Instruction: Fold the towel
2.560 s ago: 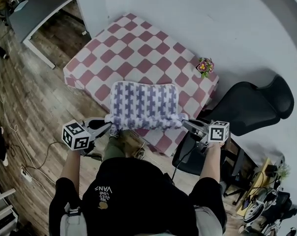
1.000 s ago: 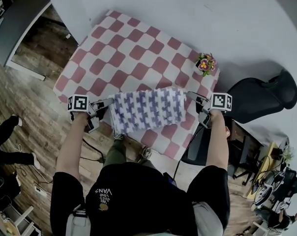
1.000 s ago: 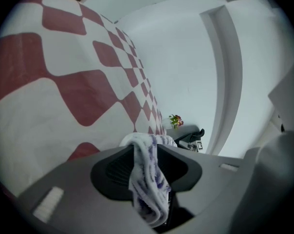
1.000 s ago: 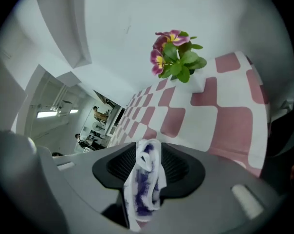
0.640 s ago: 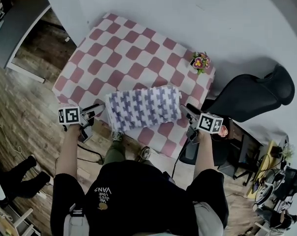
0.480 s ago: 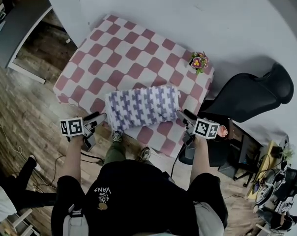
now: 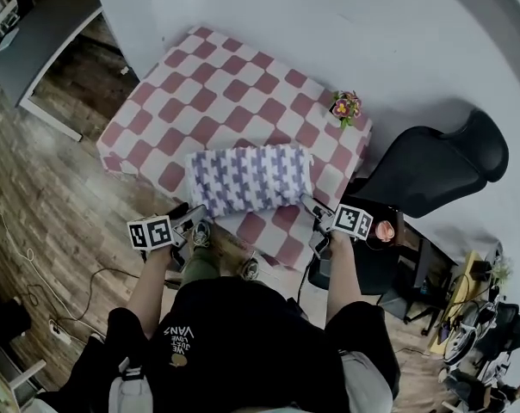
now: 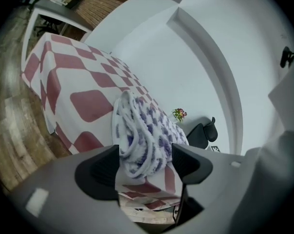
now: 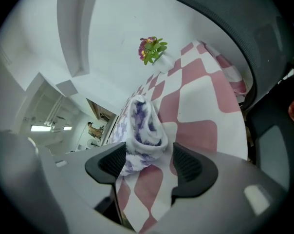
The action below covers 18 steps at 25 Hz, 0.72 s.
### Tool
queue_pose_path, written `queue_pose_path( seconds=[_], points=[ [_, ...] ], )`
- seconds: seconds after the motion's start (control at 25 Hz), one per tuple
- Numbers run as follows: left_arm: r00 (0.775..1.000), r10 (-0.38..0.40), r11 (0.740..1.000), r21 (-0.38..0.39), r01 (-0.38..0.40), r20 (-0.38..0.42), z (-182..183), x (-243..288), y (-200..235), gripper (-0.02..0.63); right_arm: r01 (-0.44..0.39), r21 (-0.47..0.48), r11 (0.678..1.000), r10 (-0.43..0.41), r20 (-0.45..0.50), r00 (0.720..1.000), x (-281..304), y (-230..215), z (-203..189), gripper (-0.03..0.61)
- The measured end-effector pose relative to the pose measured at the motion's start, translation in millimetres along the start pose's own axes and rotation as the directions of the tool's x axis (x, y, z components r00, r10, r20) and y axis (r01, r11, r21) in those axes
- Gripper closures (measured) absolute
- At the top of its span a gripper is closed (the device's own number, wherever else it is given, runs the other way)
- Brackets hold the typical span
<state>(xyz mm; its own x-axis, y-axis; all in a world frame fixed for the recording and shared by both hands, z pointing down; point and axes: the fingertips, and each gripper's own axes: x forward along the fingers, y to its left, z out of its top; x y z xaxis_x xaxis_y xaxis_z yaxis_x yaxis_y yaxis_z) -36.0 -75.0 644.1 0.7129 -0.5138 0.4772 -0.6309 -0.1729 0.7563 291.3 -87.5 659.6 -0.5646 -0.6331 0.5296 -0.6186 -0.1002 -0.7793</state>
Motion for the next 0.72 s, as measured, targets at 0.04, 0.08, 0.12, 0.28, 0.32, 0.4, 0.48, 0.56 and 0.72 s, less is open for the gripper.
queue_pose_path(
  seconds=[0.04,0.08,0.12,0.28,0.32,0.4,0.48,0.56,0.72],
  points=[
    [1.000,0.015,1.000,-0.001,-0.015,0.007,-0.4,2.2,2.3,0.298,0.017,-0.014,1.000,-0.017,-0.007,1.000,2.8,-2.8,0.1,0.284],
    [0.999,0.029,1.000,-0.004,-0.029,0.014,-0.6,4.3,4.8,0.298,0.031,-0.027,0.999,-0.031,-0.012,0.999,5.7,-4.8,0.7,0.282],
    [0.999,0.038,0.999,-0.010,-0.038,0.019,-0.8,6.2,7.0,0.298,0.036,-0.036,0.999,-0.037,-0.015,0.999,8.6,-5.5,1.8,0.282],
    [0.999,0.038,0.998,-0.044,-0.037,0.023,-4.2,9.5,10.2,0.298,-0.012,-0.011,1.000,0.012,-0.023,1.000,17.4,2.4,4.1,0.282],
    [0.999,0.034,0.998,-0.050,-0.033,0.026,-4.4,9.1,10.5,0.299,-0.031,0.006,1.000,0.031,-0.023,0.999,19.7,4.5,4.5,0.282],
    [0.999,0.029,0.998,-0.059,-0.027,0.029,-3.6,9.0,11.4,0.299,-0.066,0.051,0.997,0.067,-0.018,0.998,25.0,7.4,7.2,0.282],
    [0.999,0.031,0.998,-0.065,-0.029,0.027,-2.8,10.1,12.9,0.299,-0.104,0.099,0.990,0.106,-0.017,0.994,31.7,10.9,10.1,0.285],
    [0.999,0.026,0.997,-0.069,-0.025,0.021,-2.4,13.0,12.7,0.301,-0.134,0.136,0.982,0.139,-0.024,0.990,39.4,15.0,10.6,0.297],
    [1.000,0.010,0.995,-0.099,-0.012,-0.025,-5.7,24.1,11.3,0.348,-0.143,0.170,0.975,0.152,-0.044,0.987,52.1,19.5,7.9,0.347]
  ],
)
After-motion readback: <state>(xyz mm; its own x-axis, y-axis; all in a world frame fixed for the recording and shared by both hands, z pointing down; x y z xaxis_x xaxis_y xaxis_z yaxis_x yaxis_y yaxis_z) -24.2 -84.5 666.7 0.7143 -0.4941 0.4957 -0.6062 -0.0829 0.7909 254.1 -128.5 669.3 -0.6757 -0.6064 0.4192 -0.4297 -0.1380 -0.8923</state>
